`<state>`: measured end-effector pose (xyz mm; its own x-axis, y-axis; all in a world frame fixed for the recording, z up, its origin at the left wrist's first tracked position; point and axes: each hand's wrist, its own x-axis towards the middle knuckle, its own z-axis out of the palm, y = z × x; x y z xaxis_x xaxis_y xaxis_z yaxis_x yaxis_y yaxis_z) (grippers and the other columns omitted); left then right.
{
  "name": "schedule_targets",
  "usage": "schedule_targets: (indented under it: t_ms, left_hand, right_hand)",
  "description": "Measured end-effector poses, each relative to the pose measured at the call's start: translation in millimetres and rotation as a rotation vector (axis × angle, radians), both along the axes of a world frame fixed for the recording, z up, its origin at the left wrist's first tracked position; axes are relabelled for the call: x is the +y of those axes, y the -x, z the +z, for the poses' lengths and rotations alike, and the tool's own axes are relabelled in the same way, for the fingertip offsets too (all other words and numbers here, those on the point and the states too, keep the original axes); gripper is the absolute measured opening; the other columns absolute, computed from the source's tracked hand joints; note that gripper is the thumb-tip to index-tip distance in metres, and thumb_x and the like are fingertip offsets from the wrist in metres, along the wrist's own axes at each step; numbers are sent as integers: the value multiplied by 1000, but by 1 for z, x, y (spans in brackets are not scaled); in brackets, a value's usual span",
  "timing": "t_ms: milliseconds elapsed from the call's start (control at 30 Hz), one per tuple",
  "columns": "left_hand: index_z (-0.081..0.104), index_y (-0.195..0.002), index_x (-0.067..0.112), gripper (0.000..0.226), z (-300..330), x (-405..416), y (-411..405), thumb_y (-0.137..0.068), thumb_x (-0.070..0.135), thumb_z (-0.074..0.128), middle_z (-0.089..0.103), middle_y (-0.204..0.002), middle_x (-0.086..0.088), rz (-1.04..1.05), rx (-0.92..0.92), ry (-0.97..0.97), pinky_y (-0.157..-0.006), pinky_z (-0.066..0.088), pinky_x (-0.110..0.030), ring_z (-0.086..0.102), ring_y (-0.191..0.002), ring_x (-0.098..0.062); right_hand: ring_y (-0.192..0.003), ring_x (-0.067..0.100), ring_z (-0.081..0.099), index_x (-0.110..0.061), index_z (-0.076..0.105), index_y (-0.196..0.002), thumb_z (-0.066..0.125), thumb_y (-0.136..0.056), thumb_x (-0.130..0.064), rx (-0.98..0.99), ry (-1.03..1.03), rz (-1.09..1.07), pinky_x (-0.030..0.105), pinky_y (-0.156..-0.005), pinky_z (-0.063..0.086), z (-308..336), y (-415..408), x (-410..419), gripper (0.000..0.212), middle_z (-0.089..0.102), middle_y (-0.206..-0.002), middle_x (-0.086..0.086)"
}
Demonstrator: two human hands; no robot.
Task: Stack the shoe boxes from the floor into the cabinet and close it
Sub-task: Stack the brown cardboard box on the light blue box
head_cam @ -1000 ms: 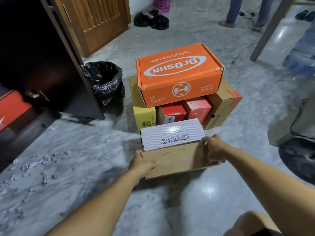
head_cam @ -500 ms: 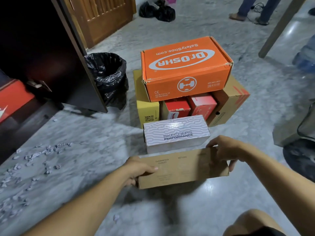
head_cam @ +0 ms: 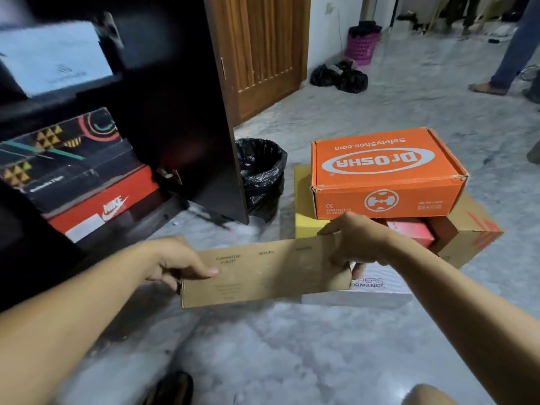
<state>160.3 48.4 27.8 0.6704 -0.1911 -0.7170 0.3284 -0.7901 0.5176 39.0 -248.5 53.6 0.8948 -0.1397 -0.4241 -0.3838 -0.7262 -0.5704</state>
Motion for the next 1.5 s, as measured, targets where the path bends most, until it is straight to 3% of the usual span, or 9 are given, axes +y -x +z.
schedule_targets:
  t_ms: [300,400,533,700,833,967,1167,1300,1500]
  left_hand:
    - [62,-109,6,53,131,105,-27,-62,9,87,64,-112,-9,326,-333,70,-90,50,-46,58,-106,-24]
    - [57,-114,11,64,162,137,-39,-58,11,89,60,-118,-5,463,-477,180,-104,40,-49,51,-116,-22]
    - [63,-113,16,61,196,173,-53,-59,2,86,69,-110,-7,529,-609,297,-78,52,-37,63,-100,-21]
    - [65,-94,23,43,236,215,-72,-64,-4,81,69,-100,0,586,-718,451,-97,45,-38,61,-104,-18]
    - [66,-100,16,46,261,237,-102,-62,-4,82,69,-97,0,665,-831,538,-93,46,-35,61,-104,-18]
    - [58,-118,8,80,283,259,-149,-44,8,91,69,-107,-6,743,-917,625,-85,51,-42,65,-99,-21]
    - [58,-117,14,47,304,280,-242,-76,-3,74,69,-100,-6,749,-951,694,-59,49,-29,66,-77,-16]
    - [52,-124,8,55,303,287,-309,-75,-3,75,62,-126,-7,795,-987,682,-85,48,-32,61,-108,-24]
    - [49,-130,11,50,278,275,-377,-84,6,69,55,-134,-1,860,-1025,650,-105,38,-34,54,-118,-20]
  right_hand:
    - [-70,33,69,-15,65,-80,86,-50,-25,-466,5,-21,44,-58,60,65,-88,91,38,69,-83,13]
    - [-73,28,67,-16,68,-88,88,-54,-36,-592,33,-13,42,-63,59,89,-111,121,45,69,-81,8]
    - [-81,22,64,-19,68,-95,85,-57,-37,-758,28,0,35,-69,56,128,-130,160,45,69,-83,1]
    - [-88,20,67,-23,66,-112,85,-60,-31,-936,-75,5,38,-79,57,168,-158,207,56,72,-94,-2]
    - [-96,23,67,-19,56,-130,84,-60,-30,-1055,-128,14,42,-84,57,200,-189,237,76,71,-103,1]
    - [-93,23,67,-17,61,-120,84,-62,-29,-1123,-143,0,42,-83,56,227,-228,260,63,72,-102,2]
    - [-83,25,64,-21,62,-94,77,-61,-37,-1166,-123,-14,42,-76,56,246,-300,302,39,69,-85,-2]
    - [-98,28,59,-19,59,-121,79,-69,-35,-1134,-90,-33,43,-86,52,242,-341,318,58,68,-98,4]
    - [-106,29,57,-27,42,-142,71,-80,-40,-1095,8,-28,41,-92,49,223,-386,336,69,68,-109,8]
